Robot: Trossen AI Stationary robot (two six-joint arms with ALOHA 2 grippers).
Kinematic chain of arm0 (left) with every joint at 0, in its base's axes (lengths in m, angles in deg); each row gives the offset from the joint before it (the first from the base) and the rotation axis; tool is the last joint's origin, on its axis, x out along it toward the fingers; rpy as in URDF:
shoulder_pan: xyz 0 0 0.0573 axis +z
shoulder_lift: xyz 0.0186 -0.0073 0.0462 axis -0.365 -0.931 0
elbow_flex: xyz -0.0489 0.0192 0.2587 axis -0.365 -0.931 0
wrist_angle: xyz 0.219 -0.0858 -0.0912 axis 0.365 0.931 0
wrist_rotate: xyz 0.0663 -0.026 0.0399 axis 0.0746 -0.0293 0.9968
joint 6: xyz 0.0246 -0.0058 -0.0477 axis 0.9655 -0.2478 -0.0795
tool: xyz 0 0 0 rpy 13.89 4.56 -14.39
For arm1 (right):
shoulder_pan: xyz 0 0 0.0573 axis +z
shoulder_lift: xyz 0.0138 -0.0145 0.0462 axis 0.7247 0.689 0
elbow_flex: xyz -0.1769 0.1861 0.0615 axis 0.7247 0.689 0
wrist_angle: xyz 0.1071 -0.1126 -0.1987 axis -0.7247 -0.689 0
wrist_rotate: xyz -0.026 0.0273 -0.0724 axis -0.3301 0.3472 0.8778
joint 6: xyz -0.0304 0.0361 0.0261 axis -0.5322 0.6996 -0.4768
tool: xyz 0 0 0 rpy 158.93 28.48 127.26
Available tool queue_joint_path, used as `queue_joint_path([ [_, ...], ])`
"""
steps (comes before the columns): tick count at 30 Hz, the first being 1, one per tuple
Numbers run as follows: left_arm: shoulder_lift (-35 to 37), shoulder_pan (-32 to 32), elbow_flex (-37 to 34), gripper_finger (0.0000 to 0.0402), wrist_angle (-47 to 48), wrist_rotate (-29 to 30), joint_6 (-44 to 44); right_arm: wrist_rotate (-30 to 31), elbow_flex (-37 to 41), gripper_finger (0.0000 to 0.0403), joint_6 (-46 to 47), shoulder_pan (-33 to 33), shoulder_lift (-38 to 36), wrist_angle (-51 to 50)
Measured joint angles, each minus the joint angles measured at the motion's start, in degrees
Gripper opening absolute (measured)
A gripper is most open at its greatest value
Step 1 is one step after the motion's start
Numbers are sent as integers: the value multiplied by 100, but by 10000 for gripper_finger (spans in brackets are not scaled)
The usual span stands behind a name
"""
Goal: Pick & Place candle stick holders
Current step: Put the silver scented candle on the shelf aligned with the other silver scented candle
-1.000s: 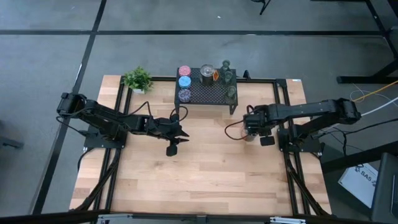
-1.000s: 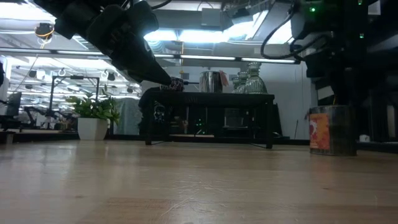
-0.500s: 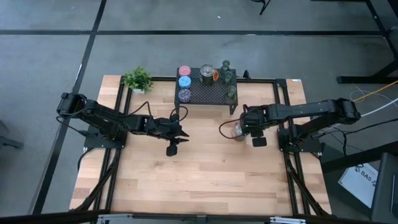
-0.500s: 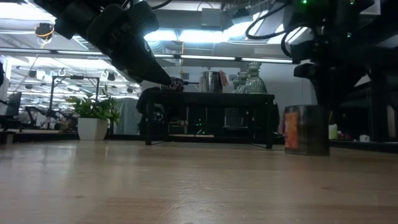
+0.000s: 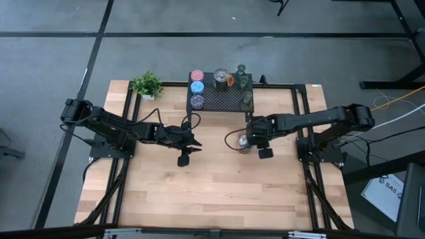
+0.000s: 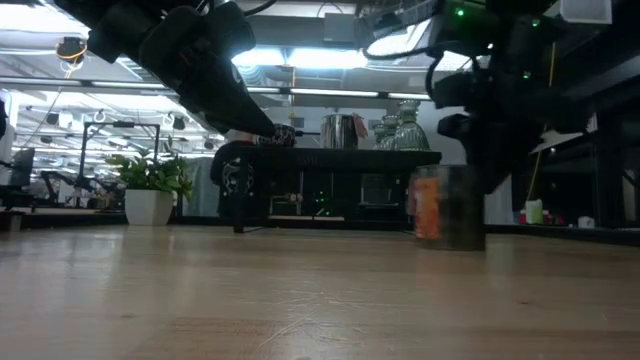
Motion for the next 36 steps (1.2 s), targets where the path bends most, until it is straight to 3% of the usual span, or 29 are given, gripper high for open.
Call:
queue_joint_path([
  [25, 2, 0, 0, 86, -6, 0, -48, -300, 0, 132, -171, 7, 933, 3348],
  [30, 2, 0, 0, 86, -7, 0, -48, -352, 0, 132, -170, 7, 1056, 3659],
  [36, 2, 0, 0, 86, -5, 0, -142, -922, 0, 132, 297, 63, 832, 3635],
])
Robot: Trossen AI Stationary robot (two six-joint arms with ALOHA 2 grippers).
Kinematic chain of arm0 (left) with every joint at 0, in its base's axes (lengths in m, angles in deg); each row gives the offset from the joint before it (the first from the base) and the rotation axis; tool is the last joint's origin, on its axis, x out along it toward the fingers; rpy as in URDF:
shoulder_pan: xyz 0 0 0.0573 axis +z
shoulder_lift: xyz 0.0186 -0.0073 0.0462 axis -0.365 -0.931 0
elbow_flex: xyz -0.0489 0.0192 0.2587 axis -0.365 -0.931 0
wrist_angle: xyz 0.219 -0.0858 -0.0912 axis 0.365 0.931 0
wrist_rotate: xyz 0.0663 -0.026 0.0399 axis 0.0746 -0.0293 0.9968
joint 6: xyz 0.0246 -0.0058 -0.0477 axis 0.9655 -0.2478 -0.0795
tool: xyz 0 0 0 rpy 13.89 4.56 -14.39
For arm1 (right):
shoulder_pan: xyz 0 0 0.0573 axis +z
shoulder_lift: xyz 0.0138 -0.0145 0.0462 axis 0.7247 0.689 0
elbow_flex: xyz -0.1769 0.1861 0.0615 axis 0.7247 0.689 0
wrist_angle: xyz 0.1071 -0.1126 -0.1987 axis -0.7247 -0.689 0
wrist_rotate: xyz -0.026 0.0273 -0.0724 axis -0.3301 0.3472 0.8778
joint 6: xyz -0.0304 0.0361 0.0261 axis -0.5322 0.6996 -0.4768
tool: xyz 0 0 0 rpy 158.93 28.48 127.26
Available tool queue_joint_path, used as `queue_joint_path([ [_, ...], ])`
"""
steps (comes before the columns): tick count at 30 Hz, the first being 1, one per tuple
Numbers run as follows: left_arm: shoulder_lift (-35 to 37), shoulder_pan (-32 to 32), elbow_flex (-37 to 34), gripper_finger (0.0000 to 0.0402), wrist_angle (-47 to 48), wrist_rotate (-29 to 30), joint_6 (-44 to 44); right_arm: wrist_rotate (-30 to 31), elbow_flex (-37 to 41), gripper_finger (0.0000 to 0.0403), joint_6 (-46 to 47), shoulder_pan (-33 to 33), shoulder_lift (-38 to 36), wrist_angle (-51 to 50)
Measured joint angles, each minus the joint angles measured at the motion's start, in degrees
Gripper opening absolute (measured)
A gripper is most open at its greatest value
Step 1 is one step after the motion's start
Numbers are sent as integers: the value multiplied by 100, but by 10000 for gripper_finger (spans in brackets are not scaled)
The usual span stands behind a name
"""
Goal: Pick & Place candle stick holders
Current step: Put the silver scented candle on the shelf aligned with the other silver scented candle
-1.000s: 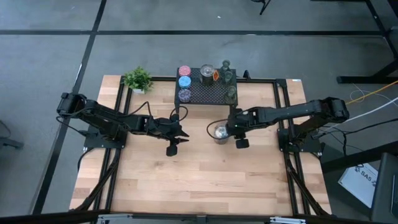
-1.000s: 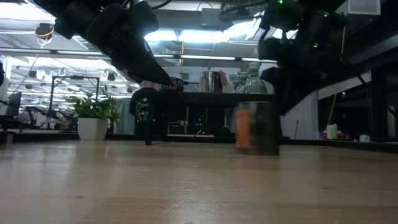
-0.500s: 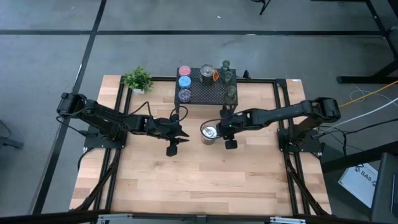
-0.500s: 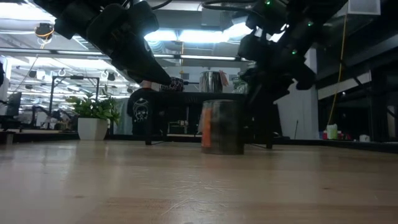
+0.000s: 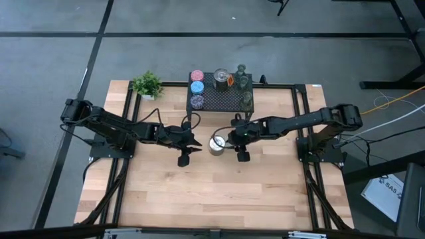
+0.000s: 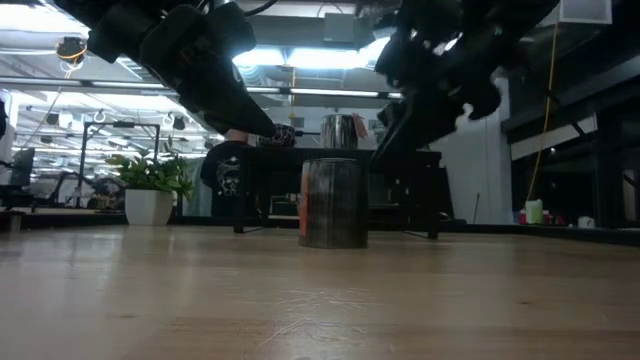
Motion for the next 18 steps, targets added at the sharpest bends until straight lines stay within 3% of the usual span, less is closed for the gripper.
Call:
queue_joint_path([
  [13, 0, 0, 0, 86, -2, 2, -6, -63, 32, 132, 10, 449, -1599, -1190],
  [18, 0, 0, 0, 86, -27, 2, -6, -63, 703, 132, -40, 570, -2309, -773],
])
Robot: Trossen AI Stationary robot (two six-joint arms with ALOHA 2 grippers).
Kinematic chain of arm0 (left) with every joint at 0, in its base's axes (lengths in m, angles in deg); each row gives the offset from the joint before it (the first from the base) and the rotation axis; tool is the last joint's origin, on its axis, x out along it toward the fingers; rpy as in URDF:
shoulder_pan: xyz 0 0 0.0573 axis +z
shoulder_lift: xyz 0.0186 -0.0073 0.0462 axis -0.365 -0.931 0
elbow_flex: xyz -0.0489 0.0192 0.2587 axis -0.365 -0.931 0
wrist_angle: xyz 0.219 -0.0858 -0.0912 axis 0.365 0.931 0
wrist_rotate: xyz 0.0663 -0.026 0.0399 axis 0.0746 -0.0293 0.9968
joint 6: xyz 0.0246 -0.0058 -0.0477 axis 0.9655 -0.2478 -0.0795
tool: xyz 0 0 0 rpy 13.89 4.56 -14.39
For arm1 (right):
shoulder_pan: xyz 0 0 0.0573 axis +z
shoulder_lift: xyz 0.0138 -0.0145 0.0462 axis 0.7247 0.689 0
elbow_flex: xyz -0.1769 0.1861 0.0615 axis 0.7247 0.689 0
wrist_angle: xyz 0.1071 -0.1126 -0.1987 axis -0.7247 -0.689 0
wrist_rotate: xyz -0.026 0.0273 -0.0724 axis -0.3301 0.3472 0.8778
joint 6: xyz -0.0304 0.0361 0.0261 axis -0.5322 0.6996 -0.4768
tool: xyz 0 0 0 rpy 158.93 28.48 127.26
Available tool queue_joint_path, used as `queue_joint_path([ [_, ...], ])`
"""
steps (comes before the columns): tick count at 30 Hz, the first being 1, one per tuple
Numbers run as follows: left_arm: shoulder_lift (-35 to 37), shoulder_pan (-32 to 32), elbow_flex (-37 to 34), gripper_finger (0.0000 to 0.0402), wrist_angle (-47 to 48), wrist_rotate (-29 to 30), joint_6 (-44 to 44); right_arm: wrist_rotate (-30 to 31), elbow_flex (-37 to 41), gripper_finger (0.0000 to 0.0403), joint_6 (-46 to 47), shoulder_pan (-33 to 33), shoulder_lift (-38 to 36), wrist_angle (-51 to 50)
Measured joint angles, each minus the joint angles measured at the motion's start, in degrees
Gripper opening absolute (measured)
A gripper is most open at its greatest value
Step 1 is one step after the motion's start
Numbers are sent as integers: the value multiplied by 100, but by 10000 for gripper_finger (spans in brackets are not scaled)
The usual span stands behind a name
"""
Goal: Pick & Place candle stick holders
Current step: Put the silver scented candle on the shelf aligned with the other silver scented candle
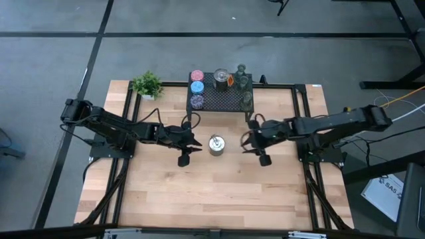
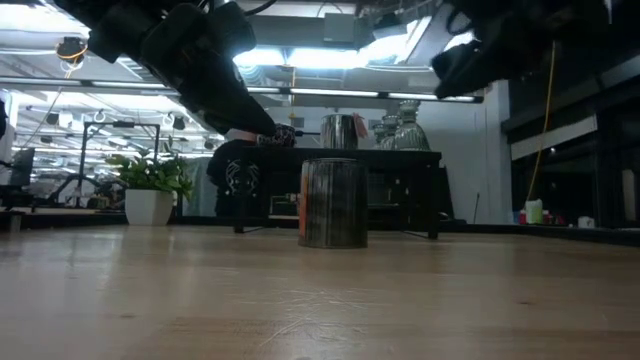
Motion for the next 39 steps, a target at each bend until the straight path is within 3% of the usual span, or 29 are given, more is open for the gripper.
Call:
queue_joint_path([
  [7, 0, 0, 59, 86, -349, -582, 381, 3, 1334, 132, 353, 91, -804, 1566],
  [14, 0, 2, 548, 87, 253, -603, 528, 184, 2048, 132, 423, 223, -1107, 2630],
  [19, 0, 0, 780, 89, 506, -202, 743, 470, 2302, 132, 572, 325, -1249, 2782],
  [34, -9, 32, 850, 134, 414, 304, 762, 301, 4183, 132, 693, 370, -1873, 5625],
  [39, -323, 57, 1168, 135, 670, 279, 706, 244, 4243, 132, 670, 324, -2191, 5325],
])
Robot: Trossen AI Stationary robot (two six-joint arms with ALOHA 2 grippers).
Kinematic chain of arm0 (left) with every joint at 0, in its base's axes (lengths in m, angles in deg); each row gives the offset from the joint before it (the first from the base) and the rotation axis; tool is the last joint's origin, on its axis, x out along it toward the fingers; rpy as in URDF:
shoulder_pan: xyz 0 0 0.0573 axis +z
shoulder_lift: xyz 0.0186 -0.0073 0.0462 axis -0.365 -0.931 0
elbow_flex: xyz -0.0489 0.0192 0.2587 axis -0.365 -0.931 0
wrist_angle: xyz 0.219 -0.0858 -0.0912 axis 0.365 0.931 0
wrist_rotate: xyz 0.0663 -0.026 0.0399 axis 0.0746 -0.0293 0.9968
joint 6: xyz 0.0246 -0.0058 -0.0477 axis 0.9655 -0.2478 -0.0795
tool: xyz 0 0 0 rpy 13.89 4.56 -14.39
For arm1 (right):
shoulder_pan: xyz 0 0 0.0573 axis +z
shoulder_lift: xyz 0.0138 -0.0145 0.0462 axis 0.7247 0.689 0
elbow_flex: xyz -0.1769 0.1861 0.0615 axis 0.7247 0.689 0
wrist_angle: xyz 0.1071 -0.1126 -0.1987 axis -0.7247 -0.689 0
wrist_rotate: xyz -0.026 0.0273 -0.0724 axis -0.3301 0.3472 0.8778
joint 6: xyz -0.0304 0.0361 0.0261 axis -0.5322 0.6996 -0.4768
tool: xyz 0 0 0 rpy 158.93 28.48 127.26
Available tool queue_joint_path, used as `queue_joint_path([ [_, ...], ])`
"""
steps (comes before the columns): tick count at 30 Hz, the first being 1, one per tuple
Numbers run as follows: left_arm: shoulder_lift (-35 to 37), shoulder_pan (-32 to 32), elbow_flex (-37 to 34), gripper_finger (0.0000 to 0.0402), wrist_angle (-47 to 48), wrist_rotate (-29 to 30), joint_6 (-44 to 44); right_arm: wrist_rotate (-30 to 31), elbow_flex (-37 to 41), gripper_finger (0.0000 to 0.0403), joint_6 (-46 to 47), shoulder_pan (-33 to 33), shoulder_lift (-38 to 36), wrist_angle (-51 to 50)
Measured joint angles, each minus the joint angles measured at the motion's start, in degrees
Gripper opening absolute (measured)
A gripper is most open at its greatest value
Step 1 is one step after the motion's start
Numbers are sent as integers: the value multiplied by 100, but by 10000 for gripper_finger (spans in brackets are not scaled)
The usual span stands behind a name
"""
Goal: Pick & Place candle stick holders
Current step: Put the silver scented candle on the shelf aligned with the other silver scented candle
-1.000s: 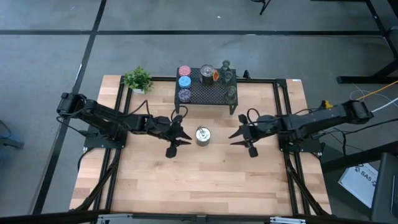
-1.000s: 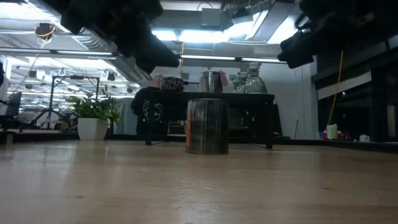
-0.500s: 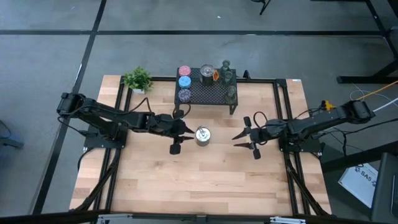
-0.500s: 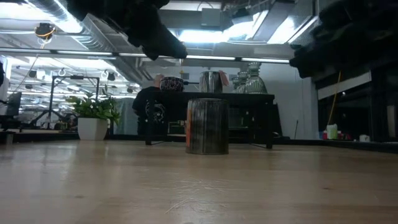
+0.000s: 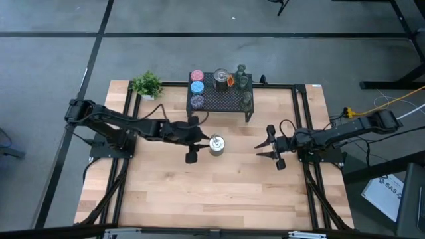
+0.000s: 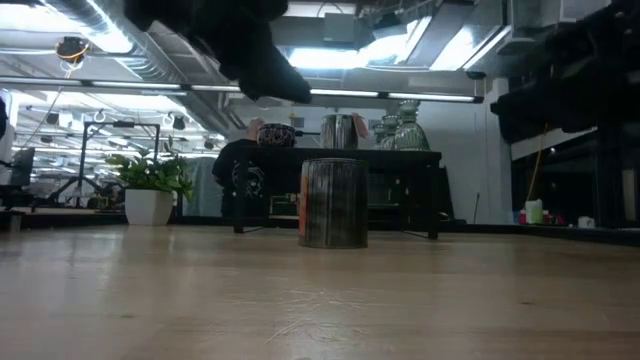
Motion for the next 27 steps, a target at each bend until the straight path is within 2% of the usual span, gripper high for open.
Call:
queue_joint_path([
  [7, -954, -5, 959, 137, 1075, -148, 212, -231, 7, 132, -31, -339, -732, -1138],
  [12, -1340, -59, 1471, 134, 1659, -125, 442, -250, 3, 132, -233, -596, -1368, -1792],
  [21, -1454, -39, 1584, 131, 1406, -6, 838, -382, 0, 132, -449, -882, -2314, -3108],
  [27, -1454, -39, 1584, 130, 1248, 33, 900, -297, 0, 132, -495, -972, -2523, -3615],
])
